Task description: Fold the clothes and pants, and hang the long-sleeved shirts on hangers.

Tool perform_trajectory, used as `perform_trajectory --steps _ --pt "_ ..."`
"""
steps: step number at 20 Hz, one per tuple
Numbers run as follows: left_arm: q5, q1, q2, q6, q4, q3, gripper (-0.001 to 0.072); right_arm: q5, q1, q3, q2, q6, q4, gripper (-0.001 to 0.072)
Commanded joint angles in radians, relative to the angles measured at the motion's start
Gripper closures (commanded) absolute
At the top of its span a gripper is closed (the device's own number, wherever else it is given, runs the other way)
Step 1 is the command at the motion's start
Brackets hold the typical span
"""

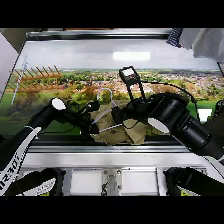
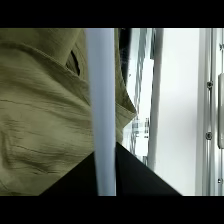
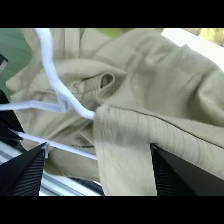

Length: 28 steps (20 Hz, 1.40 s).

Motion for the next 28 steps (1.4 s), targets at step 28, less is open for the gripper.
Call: perform_trajectory --steps 28 --pt "-0.001 -0.001 -0.001 0.0 0.002 0.0 0.0693 0.655 -1.305 -0.058 -0.233 -1.826 1.218 0.0239"
